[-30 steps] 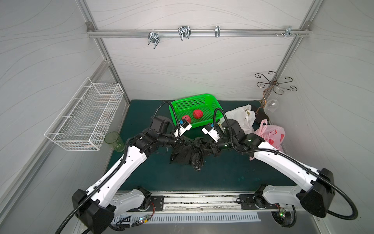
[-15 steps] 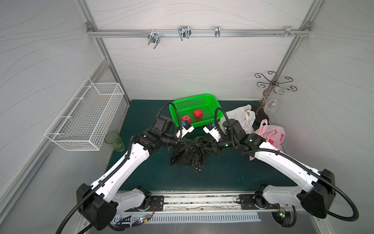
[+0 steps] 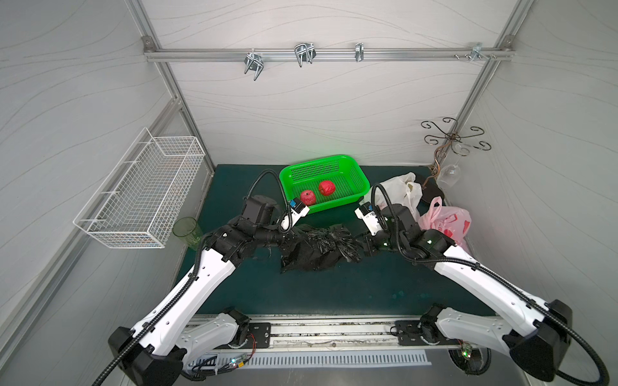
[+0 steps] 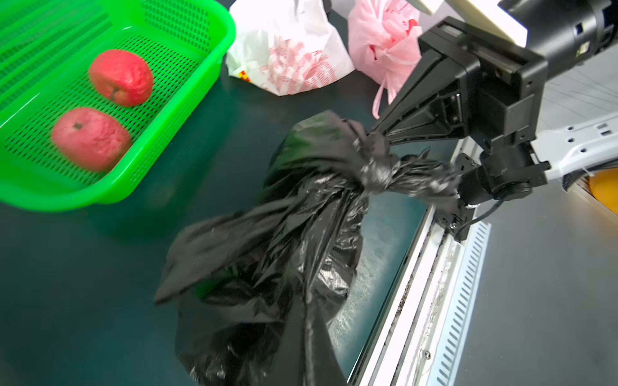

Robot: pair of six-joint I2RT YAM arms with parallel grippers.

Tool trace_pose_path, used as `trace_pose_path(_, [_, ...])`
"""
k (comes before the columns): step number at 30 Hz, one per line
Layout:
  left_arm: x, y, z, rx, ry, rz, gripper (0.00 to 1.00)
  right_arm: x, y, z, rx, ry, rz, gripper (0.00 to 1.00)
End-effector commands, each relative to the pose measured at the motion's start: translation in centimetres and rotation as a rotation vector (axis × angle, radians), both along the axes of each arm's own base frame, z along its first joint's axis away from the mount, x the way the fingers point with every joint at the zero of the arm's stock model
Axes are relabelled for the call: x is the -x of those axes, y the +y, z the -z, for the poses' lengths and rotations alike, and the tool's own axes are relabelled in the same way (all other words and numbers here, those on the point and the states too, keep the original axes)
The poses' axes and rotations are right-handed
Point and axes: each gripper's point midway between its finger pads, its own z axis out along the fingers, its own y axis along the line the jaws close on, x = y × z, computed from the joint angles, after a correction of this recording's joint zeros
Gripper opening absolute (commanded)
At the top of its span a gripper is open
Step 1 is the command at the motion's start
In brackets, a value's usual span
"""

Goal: Untie the knot of a plastic bag & take out the apple
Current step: Untie the plastic bag at the center of the board.

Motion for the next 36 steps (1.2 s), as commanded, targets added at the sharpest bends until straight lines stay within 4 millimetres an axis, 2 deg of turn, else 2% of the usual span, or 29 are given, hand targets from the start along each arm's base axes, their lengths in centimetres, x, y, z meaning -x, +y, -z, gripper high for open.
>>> trace_pose_path(1, [0.2, 1.8, 1.0, -0.061, 0.014, -0.084, 0.00, 0.8, -1.8, 1.6, 0.037, 0.039, 0.057, 0.00])
trace_pose_path(8, [0.3, 4.9, 1.9, -0.129, 0.011, -0.252, 0.00, 2.2, -3.5, 3.4, 0.051, 0.066, 0.096, 0.00])
trace_pose_path(16, [0.2, 8.3, 1.6, -0.196, -0.037, -0.418, 0.00, 2.1, -5.0, 3.3, 0.075, 0.042, 0.161, 0.00])
trace_pose_path(17, [0.3, 8.2, 1.6, -0.189, -0.030, -0.412, 0.00, 2.2, -5.0, 3.1, 0.072, 0.041, 0.159, 0.00])
trace_pose_path(18, [0.7, 7.5, 1.4, -0.163, -0.015, -0.376, 0.00, 2.3, -5.0, 2.9, 0.064, 0.037, 0.151, 0.07])
trace_pose_path(20, [1.9, 5.5, 0.6, -0.078, 0.002, -0.266, 0.30, 2.7, -4.7, 2.1, 0.038, 0.014, 0.121, 0.38])
trace_pose_path(23, [2.7, 4.3, -1.3, 0.013, -0.029, -0.200, 0.49, 3.4, -4.5, 0.0, -0.004, -0.052, 0.076, 0.53])
trace_pose_path(26, [3.3, 3.8, -3.8, 0.074, -0.093, -0.157, 0.54, 4.4, -4.3, -2.8, -0.059, -0.131, 0.027, 0.54])
trace_pose_path(28, [3.7, 3.2, -5.9, 0.112, -0.135, -0.104, 0.54, 5.5, -3.9, -4.9, -0.107, -0.191, -0.028, 0.54])
trace_pose_path(30, [3.7, 2.5, -7.5, 0.140, -0.158, -0.062, 0.53, 6.2, -3.2, -6.2, -0.129, -0.222, -0.077, 0.53])
trace_pose_path(32, [3.3, 1.5, -8.1, 0.152, -0.144, -0.023, 0.50, 6.7, -2.3, -6.6, -0.120, -0.226, -0.127, 0.53])
trace_pose_path(36, [2.9, -1.0, -7.8, 0.148, -0.107, 0.120, 0.45, 7.0, 0.0, -6.2, -0.033, -0.241, -0.213, 0.53])
